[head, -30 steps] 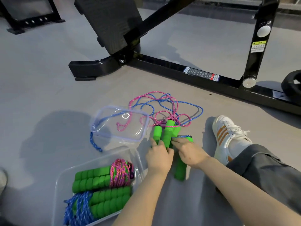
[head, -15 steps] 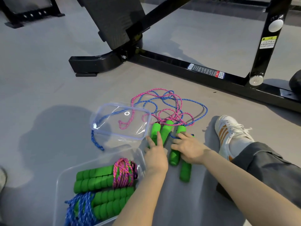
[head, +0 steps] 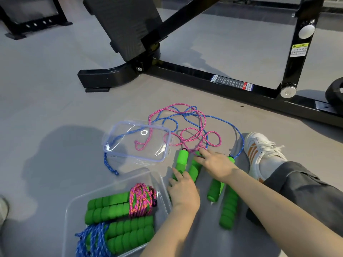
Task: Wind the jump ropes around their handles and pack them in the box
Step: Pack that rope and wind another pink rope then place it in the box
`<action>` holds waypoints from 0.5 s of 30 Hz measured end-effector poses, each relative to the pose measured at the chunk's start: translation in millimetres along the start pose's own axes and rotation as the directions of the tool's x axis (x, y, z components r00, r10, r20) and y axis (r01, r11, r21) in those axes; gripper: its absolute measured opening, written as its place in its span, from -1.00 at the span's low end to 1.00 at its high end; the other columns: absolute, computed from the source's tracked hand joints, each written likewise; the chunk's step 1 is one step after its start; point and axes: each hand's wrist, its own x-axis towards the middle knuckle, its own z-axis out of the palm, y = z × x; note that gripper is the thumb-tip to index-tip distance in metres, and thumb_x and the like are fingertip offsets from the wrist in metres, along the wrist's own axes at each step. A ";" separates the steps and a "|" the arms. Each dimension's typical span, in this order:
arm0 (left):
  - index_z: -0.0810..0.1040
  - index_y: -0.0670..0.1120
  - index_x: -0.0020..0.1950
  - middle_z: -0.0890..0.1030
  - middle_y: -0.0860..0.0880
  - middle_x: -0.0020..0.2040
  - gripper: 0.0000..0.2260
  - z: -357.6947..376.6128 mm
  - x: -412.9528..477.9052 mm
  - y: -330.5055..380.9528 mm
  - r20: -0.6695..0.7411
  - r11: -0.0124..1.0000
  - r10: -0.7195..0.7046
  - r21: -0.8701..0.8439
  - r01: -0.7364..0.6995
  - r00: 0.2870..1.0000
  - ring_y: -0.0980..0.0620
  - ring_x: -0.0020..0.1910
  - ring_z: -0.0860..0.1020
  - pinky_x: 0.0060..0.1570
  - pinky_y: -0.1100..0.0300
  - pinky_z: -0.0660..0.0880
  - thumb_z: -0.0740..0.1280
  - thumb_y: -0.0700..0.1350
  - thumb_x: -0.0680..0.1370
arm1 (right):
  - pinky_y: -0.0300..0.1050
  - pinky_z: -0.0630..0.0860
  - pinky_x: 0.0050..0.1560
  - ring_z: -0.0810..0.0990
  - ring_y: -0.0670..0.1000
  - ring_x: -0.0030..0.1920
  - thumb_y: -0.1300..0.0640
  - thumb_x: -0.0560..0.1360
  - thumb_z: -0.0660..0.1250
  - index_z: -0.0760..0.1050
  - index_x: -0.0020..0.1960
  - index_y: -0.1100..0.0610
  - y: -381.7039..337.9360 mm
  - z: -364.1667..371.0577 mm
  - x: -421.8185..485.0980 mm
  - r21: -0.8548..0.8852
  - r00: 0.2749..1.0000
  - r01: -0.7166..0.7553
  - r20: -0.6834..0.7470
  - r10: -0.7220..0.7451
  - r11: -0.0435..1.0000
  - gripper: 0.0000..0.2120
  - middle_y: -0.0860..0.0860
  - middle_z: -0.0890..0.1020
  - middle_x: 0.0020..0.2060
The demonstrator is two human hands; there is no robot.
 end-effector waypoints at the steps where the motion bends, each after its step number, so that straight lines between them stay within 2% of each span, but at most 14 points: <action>1: 0.14 -0.19 0.46 -0.08 -0.29 0.55 -0.47 -2.6 -3.1 1.7 -0.002 1.000 -0.003 0.022 0.003 1.000 -0.24 0.44 0.22 0.30 0.01 0.32 0.24 0.02 0.60 | -0.08 0.50 -0.35 0.57 0.12 -0.13 0.29 0.14 0.54 0.59 0.07 0.09 -1.4 2.3 2.6 -0.047 0.999 0.034 -0.020 -0.035 0.998 -0.50 0.13 0.53 -0.03; 2: 0.14 -0.19 0.47 -0.08 -0.29 0.55 -0.43 -3.8 -6.8 1.9 0.002 0.999 0.001 0.038 -0.001 1.000 -0.25 0.44 0.21 0.31 0.01 0.31 0.25 0.06 0.59 | -0.12 0.49 -0.43 0.57 0.09 -0.25 0.27 -0.02 0.60 0.64 -0.07 0.06 -0.4 8.1 4.7 -0.094 0.994 0.065 -0.076 -0.072 0.993 -0.48 0.10 0.55 -0.16; 4: 0.26 -0.16 0.42 0.05 -0.32 0.53 -0.39 1.2 -10.8 0.7 -0.027 1.000 0.007 0.029 -0.006 1.000 -0.28 0.40 0.30 0.24 -0.01 0.39 0.34 0.13 0.51 | -0.16 0.48 -0.41 0.56 0.07 -0.29 0.24 -0.08 0.60 0.65 -0.14 0.01 -0.3 15.2 7.2 -0.122 0.989 0.104 -0.094 -0.115 0.987 -0.49 0.07 0.57 -0.22; 5: 0.44 -0.12 0.32 0.25 -0.34 0.46 -0.37 3.3 -8.7 0.7 -0.086 0.999 0.026 0.050 -0.021 0.996 -0.28 0.26 0.45 0.09 0.01 0.50 0.47 0.17 0.37 | -0.16 0.48 -0.36 0.57 0.07 -0.27 0.22 -0.04 0.60 0.65 -0.12 0.00 -1.3 17.3 7.7 -0.130 0.986 0.132 -0.089 -0.144 0.983 -0.51 0.06 0.58 -0.21; 6: 0.60 -0.07 0.14 0.47 -0.32 0.31 -0.35 6.3 -5.2 -1.9 -0.087 0.993 0.013 0.118 -0.003 0.996 -0.24 0.04 0.59 -0.14 0.07 0.56 0.60 0.17 0.14 | -0.16 0.47 -0.31 0.56 0.07 -0.23 0.20 0.01 0.59 0.65 -0.11 -0.01 -2.5 18.2 8.3 -0.143 0.978 0.167 -0.101 -0.182 0.976 -0.55 0.05 0.59 -0.19; 7: 0.68 -0.05 -0.01 0.61 -0.29 0.13 -0.35 12.5 -0.1 -5.5 -0.134 0.991 0.006 0.132 0.011 0.991 -0.20 -0.18 0.64 -0.34 0.12 0.56 0.66 0.07 -0.07 | -0.13 0.45 -0.24 0.54 0.07 -0.18 0.19 0.05 0.58 0.65 -0.10 0.00 -3.7 19.5 8.6 -0.166 0.965 0.196 -0.144 -0.220 0.966 -0.58 0.05 0.60 -0.17; 8: 0.71 -0.03 -0.07 0.65 -0.27 0.02 -0.36 22.3 6.4 -6.9 -0.192 0.993 0.027 0.116 -0.005 0.981 -0.19 -0.30 0.62 -0.44 0.13 0.53 0.66 -0.06 -0.15 | -0.09 0.41 -0.17 0.52 0.07 -0.12 0.19 0.09 0.57 0.64 -0.09 0.03 -4.2 19.5 8.8 -0.182 0.952 0.208 -0.188 -0.241 0.961 -0.61 0.06 0.61 -0.13; 10: 0.72 -0.02 -0.04 0.66 -0.28 -0.03 -0.49 28.2 9.8 -5.9 -0.212 0.991 0.081 0.124 -0.056 0.974 -0.24 -0.29 0.56 -0.46 0.09 0.52 0.53 -0.18 0.00 | -0.07 0.41 -0.07 0.52 0.09 -0.01 0.22 0.13 0.55 0.61 -0.04 0.09 -4.0 21.5 8.5 -0.174 0.929 0.215 -0.266 -0.256 0.961 -0.60 0.09 0.62 -0.01; 11: 0.72 -0.01 -0.03 0.65 -0.29 -0.02 -0.59 22.4 6.0 -4.2 -0.197 0.987 0.105 0.142 -0.077 0.975 -0.25 -0.22 0.51 -0.45 0.06 0.53 0.41 -0.14 0.14 | -0.07 0.48 -0.06 0.55 0.10 0.02 0.23 0.13 0.54 0.60 0.01 0.11 -3.5 22.3 7.7 -0.158 0.925 0.214 -0.283 -0.252 0.964 -0.56 0.11 0.62 0.04; 12: 0.72 -0.02 -0.02 0.65 -0.30 -0.01 -0.61 24.4 5.5 -5.1 -0.160 0.984 0.123 0.147 -0.099 0.979 -0.28 -0.16 0.47 -0.44 0.02 0.53 0.24 -0.14 0.25 | -0.10 0.54 -0.08 0.59 0.11 0.01 0.24 0.12 0.54 0.59 0.05 0.13 -3.2 21.2 6.4 -0.136 0.932 0.208 -0.272 -0.239 0.969 -0.51 0.12 0.62 0.06; 13: 0.72 -0.02 -0.02 0.65 -0.32 -0.01 -0.55 28.0 7.2 -7.3 -0.161 0.982 0.144 0.142 -0.122 0.976 -0.34 -0.16 0.48 -0.44 -0.02 0.54 0.10 -0.19 0.29 | -0.12 0.56 -0.12 0.63 0.11 -0.03 0.25 0.09 0.55 0.60 0.08 0.14 -1.9 21.3 5.4 -0.115 0.942 0.197 -0.254 -0.221 0.974 -0.46 0.11 0.64 0.03; 15: 0.72 -0.03 -0.03 0.65 -0.33 -0.02 -0.47 34.0 8.0 -14.4 -0.166 0.976 0.183 0.153 -0.157 0.969 -0.39 -0.25 0.58 -0.47 -0.07 0.53 0.01 -0.26 0.30 | -0.12 0.59 -0.17 0.66 0.11 -0.12 0.28 0.07 0.57 0.61 0.07 0.20 3.7 20.8 6.6 -0.079 0.957 0.158 -0.231 -0.173 0.984 -0.44 0.11 0.67 -0.07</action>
